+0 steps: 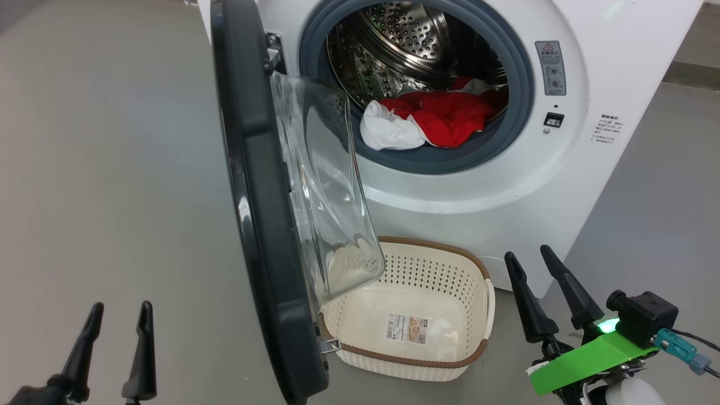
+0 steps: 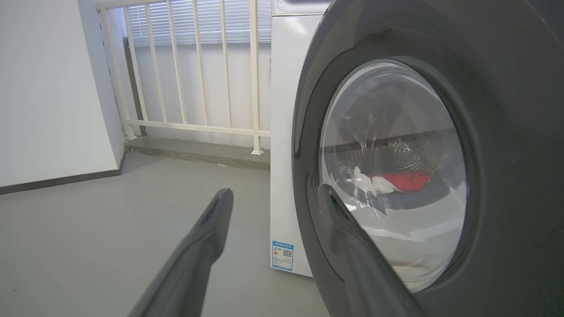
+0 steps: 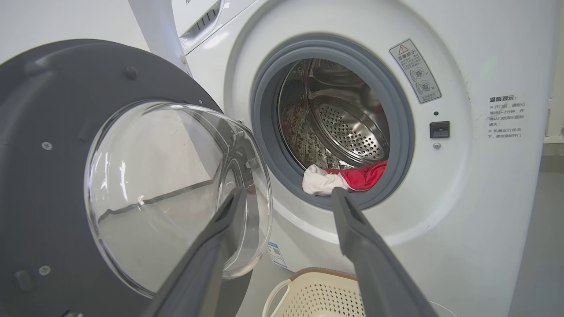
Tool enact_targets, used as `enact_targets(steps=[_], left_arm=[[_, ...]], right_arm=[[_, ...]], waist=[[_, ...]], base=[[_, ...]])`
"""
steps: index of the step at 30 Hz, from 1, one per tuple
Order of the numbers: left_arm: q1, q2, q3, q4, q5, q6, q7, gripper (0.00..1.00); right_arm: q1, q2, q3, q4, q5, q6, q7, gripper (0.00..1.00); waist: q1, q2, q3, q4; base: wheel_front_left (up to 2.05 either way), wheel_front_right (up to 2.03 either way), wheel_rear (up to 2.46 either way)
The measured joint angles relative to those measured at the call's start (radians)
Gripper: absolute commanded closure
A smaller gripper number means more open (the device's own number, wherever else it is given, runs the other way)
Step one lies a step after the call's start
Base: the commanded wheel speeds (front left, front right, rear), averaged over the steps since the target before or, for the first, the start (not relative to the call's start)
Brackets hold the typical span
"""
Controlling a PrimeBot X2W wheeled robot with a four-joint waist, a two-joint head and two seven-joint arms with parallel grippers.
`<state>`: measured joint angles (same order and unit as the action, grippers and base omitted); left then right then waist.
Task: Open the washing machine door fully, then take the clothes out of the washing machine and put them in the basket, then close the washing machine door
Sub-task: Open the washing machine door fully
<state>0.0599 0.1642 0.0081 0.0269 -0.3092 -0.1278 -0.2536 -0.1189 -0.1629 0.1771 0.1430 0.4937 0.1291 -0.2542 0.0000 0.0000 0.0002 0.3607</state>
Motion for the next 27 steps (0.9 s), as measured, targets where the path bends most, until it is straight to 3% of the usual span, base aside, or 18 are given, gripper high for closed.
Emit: enact_targets(steps=[27], left_arm=[[0.000, 0.000, 0.001, 0.002, 0.000, 0.000, 0.000, 0.00]], right_arm=[[0.000, -0.001, 0.002, 0.016, -0.008, 0.000, 0.000, 0.00]], waist=[[0.0000, 0.0000, -0.001, 0.001]], base=[[0.00, 0.00, 0.00]])
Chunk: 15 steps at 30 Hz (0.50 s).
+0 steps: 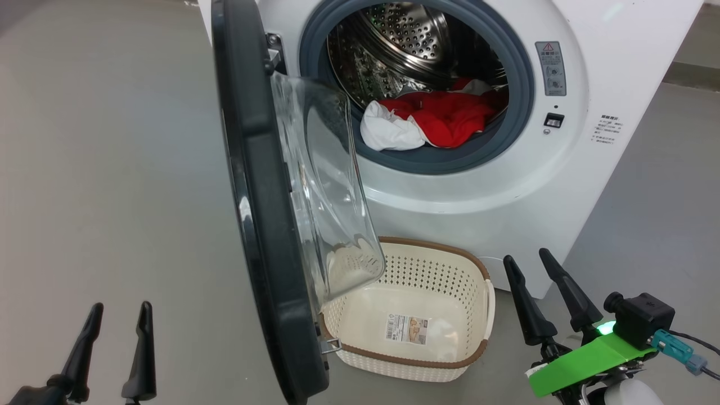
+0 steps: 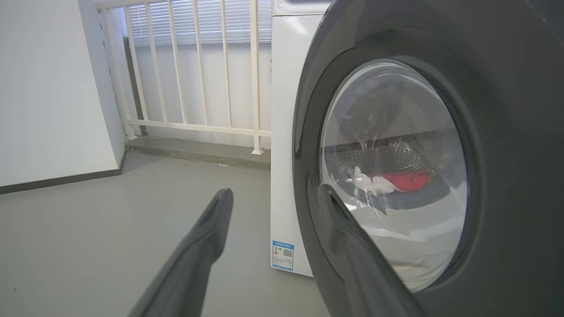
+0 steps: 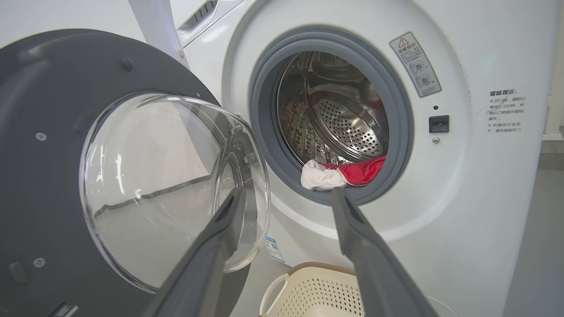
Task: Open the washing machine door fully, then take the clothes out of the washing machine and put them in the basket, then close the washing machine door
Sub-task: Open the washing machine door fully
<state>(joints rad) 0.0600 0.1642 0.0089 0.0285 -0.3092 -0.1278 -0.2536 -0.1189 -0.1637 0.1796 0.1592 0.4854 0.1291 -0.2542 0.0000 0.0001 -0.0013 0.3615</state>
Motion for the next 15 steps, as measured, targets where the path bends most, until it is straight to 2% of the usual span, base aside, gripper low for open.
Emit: enact_targets(steps=[8, 9, 10, 11, 12, 13, 15], left_arm=[[0.000, 0.000, 0.001, 0.000, 0.000, 0.000, 0.000, 0.02], [0.000, 0.000, 0.002, 0.000, 0.000, 0.000, 0.000, 0.12], [0.000, 0.000, 0.002, 0.000, 0.000, 0.000, 0.000, 0.50], [0.000, 0.000, 0.003, -0.001, 0.000, 0.000, 0.000, 0.69], [0.000, 0.000, 0.004, -0.001, -0.001, 0.000, 0.000, 0.69], [0.000, 0.000, 0.005, -0.001, -0.001, 0.000, 0.000, 1.00], [0.000, 0.000, 0.006, -0.004, -0.002, 0.000, 0.000, 1.00]], right_arm=[[0.000, 0.000, 0.000, 0.000, 0.000, 0.000, 0.000, 0.00], [0.000, 0.000, 0.000, 0.000, 0.000, 0.000, 0.000, 0.00], [0.000, 0.000, 0.000, 0.000, 0.000, 0.000, 0.000, 0.00], [0.000, 0.000, 0.000, 0.000, 0.000, 0.000, 0.000, 0.00], [0.000, 0.000, 0.000, 0.000, 0.000, 0.000, 0.000, 0.00], [0.000, 0.000, 0.000, 0.000, -0.001, 0.000, 0.000, 0.00], [0.000, 0.000, 0.000, 0.000, -0.002, 0.000, 0.000, 0.00]], waist=[[0.0000, 0.0000, 0.003, -0.001], [0.0000, 0.0000, 0.005, -0.001], [0.0000, -0.0001, 0.006, -0.001], [0.0000, 0.0000, 0.008, -0.002], [0.0000, 0.0000, 0.009, -0.002], [0.0000, 0.0000, 0.011, -0.003], [0.0000, -0.0001, 0.014, -0.004]], base=[[0.00, 0.00, 0.00], [0.00, 0.00, 0.00], [0.00, 0.00, 0.00], [0.00, 0.00, 0.00], [0.00, 0.00, 0.00], [0.00, 0.00, 0.00], [0.00, 0.00, 0.00]])
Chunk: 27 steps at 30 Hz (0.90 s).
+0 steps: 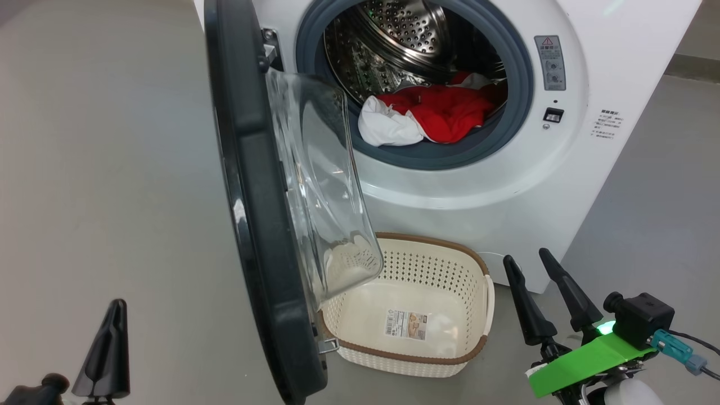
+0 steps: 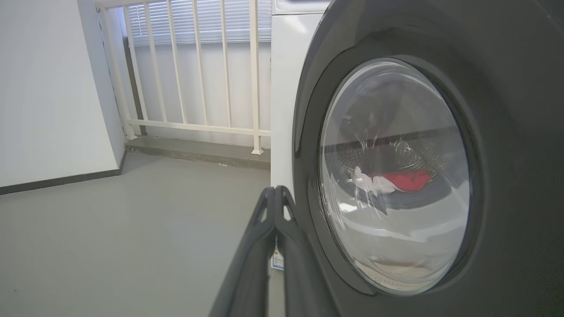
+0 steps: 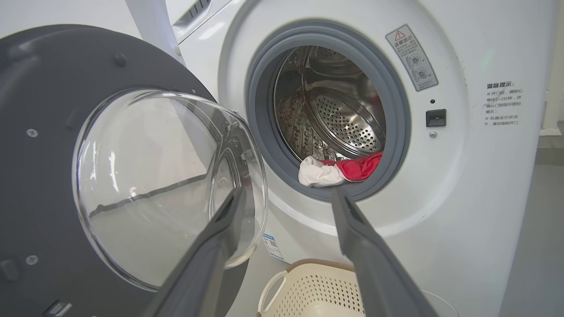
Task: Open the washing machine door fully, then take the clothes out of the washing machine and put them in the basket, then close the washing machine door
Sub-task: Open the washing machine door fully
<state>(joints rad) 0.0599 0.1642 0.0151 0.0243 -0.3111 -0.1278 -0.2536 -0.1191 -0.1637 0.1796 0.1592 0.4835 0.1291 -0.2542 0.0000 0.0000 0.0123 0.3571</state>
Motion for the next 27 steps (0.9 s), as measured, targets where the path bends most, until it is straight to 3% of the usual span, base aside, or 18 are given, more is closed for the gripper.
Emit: enact_targets(steps=[6, 15, 27], left_arm=[[-0.001, 0.000, 0.009, -0.050, 0.000, 0.000, 0.000, 1.00], [-0.011, 0.000, 0.013, -0.253, 0.000, 0.000, 0.000, 1.00], [-0.027, 0.016, -0.064, -0.473, 0.001, 0.000, -0.003, 1.00]], right_arm=[[0.000, 0.000, -0.001, 0.000, -0.007, 0.000, 0.000, 0.00], [-0.001, 0.001, 0.001, 0.009, -0.007, 0.000, 0.000, 0.00], [-0.001, 0.002, 0.004, 0.011, -0.007, 0.000, 0.000, 0.00]], waist=[[0.0000, 0.0000, 0.005, -0.001], [0.0000, 0.0000, 0.004, -0.003], [0.0000, 0.0001, 0.006, -0.012]], base=[[0.00, 0.00, 0.00], [0.00, 0.00, 0.00], [0.00, 0.00, 0.00]])
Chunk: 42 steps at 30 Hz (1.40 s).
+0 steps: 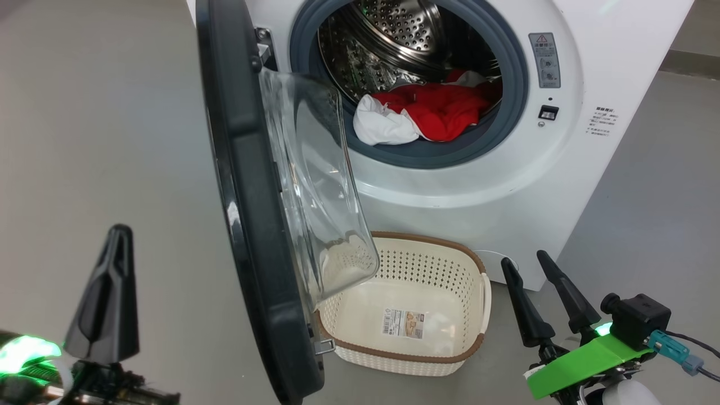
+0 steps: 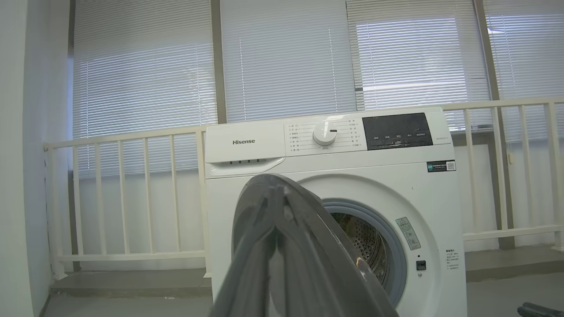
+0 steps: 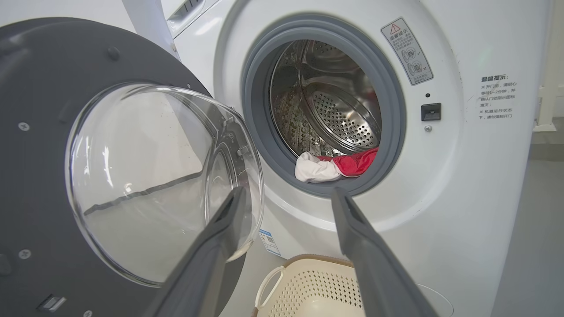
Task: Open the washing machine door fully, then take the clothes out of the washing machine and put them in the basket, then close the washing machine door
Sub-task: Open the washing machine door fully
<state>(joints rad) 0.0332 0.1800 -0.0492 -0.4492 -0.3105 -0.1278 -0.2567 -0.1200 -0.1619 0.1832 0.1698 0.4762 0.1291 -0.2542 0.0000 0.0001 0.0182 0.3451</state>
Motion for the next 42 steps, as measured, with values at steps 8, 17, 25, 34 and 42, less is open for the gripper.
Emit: enact_targets(steps=[8, 17, 25, 34, 42], left_arm=[[-0.009, 0.017, -0.121, -0.077, 0.000, 0.000, 0.000, 1.00], [-0.065, 0.044, -0.302, -0.109, -0.006, 0.000, 0.000, 1.00], [-0.066, 0.056, -0.420, -0.001, -0.058, 0.000, 0.000, 1.00], [-0.064, 0.067, -0.513, 0.160, -0.127, 0.000, 0.000, 1.00], [-0.054, 0.055, -0.535, 0.269, -0.178, 0.000, 0.000, 1.00]], right_arm=[[0.000, 0.000, 0.000, 0.001, 0.000, 0.000, 0.000, 0.00], [0.000, 0.000, 0.007, 0.005, 0.001, 0.000, 0.000, 0.00], [-0.001, -0.001, 0.026, 0.008, 0.002, 0.000, 0.000, 0.00], [-0.002, 0.001, 0.031, 0.009, 0.002, 0.000, 0.000, 0.00], [-0.007, 0.001, 0.031, 0.010, 0.002, 0.000, 0.000, 0.00]], waist=[[0.0000, 0.0000, -0.009, -0.005], [0.0000, 0.0000, -0.016, -0.012], [0.0000, -0.0001, -0.011, -0.036], [0.0000, 0.0000, 0.000, -0.058], [0.0000, -0.0001, 0.013, -0.067]], base=[[0.00, 0.00, 0.00], [0.00, 0.00, 0.00], [0.00, 0.00, 0.00], [0.00, 0.00, 0.00], [0.00, 0.00, 0.00]])
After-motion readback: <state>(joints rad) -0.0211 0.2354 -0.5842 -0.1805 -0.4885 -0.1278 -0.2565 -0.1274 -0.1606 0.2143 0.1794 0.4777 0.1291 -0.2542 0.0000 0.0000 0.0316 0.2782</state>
